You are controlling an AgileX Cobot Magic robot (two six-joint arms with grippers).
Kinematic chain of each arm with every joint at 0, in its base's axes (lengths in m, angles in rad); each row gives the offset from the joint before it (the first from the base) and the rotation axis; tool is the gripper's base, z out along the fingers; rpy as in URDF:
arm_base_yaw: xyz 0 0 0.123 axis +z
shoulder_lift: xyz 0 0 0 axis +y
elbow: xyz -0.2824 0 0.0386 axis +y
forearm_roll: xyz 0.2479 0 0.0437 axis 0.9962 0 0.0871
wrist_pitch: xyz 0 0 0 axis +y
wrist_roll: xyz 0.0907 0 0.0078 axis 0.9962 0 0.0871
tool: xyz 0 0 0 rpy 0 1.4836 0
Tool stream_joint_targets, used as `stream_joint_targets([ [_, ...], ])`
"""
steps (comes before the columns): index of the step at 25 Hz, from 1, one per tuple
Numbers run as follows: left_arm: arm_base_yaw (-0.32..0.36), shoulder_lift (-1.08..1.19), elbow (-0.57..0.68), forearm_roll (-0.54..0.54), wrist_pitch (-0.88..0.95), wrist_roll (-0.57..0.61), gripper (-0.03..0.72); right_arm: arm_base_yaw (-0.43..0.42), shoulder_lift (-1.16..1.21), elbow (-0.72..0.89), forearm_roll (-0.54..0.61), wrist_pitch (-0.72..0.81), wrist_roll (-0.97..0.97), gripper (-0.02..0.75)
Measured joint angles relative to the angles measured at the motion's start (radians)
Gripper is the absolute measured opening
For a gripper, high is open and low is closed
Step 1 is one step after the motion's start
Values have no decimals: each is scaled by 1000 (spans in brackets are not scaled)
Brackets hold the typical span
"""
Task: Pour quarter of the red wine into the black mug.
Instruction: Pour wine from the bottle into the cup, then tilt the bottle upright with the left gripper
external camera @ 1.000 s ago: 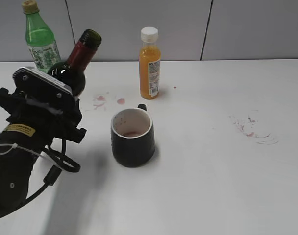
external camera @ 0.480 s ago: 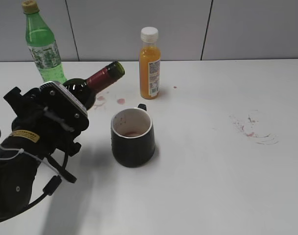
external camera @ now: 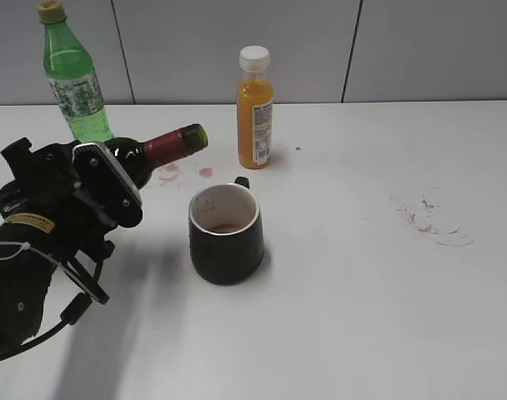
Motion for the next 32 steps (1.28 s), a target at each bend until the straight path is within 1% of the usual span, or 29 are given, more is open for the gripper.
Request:
stream_joint_targets([
  [5, 26, 0, 0, 60, 0, 75, 550, 0, 0, 0, 0, 0, 0, 585],
  [8, 32, 0, 0, 76, 0, 141, 550, 0, 0, 0, 0, 0, 0, 585],
  [13, 33, 0, 0, 81, 0, 212, 550, 0, 0, 0, 0, 0, 0, 585],
  [19, 33, 0, 0, 82, 0, 263, 550, 0, 0, 0, 0, 0, 0, 585],
  [26, 33, 0, -7, 83, 0, 364, 550, 0, 0, 0, 0, 0, 0, 585],
  [32, 33, 0, -16, 95, 0, 394, 550, 0, 0, 0, 0, 0, 0, 585],
])
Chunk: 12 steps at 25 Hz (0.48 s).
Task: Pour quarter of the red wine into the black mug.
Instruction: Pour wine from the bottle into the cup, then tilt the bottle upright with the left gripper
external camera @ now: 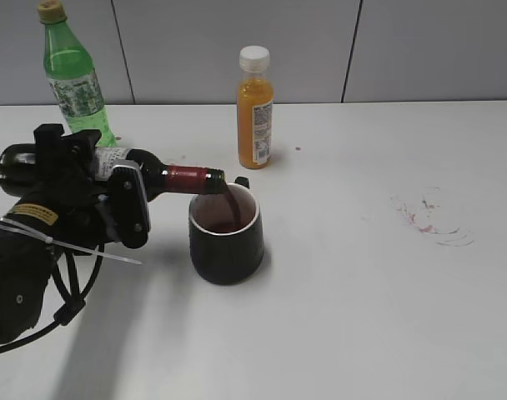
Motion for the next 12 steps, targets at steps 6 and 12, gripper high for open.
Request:
stream_joint_targets([
  [6, 0, 0, -1, 6, 0, 3, 550, 0, 0, 0, 0, 0, 0, 585],
  [12, 0, 0, -1, 6, -1, 3, 550, 0, 0, 0, 0, 0, 0, 585],
])
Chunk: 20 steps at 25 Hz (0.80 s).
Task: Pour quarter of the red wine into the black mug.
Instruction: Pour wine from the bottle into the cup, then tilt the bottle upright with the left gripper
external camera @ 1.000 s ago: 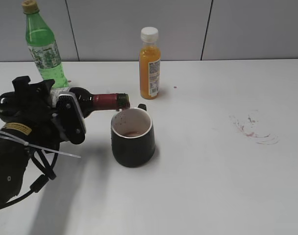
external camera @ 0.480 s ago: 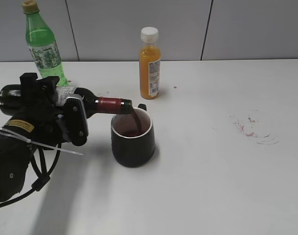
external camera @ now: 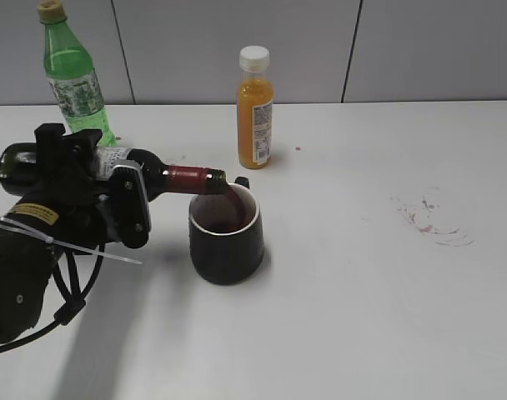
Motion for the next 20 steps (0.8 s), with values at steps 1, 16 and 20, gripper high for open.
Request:
stream_joint_targets([
  [1, 0, 0, 0, 0, 0, -1, 550, 0, 0, 0, 0, 0, 0, 585],
  [16, 0, 0, 0, 10, 0, -94, 550, 0, 0, 0, 0, 0, 0, 585],
  [20, 0, 0, 0, 42, 0, -214, 550, 0, 0, 0, 0, 0, 0, 585],
])
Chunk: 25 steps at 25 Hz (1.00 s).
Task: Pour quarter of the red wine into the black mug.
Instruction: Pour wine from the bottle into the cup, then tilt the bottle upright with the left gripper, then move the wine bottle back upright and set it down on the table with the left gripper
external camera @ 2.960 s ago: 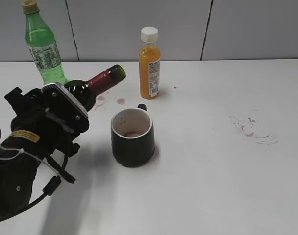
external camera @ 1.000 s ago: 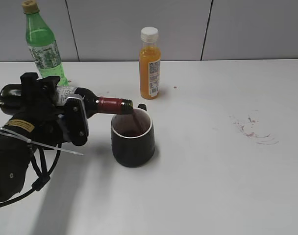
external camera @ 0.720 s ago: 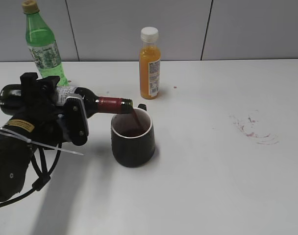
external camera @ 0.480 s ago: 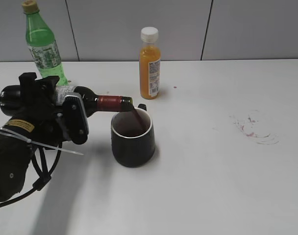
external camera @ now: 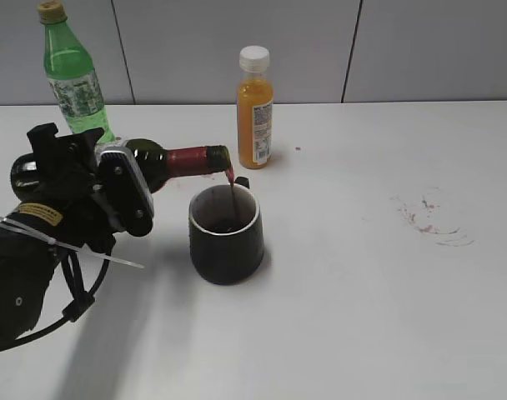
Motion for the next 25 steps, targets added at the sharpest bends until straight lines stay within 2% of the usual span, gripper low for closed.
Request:
stream_joint_targets([
  [15, 0, 0, 0, 156, 1, -493, 550, 0, 0, 0, 0, 0, 0, 585],
  [20, 19, 0, 0, 183, 1, -822, 550, 0, 0, 0, 0, 0, 0, 585],
  [25, 117, 0, -3, 304, 1, -1183, 550, 0, 0, 0, 0, 0, 0, 585],
])
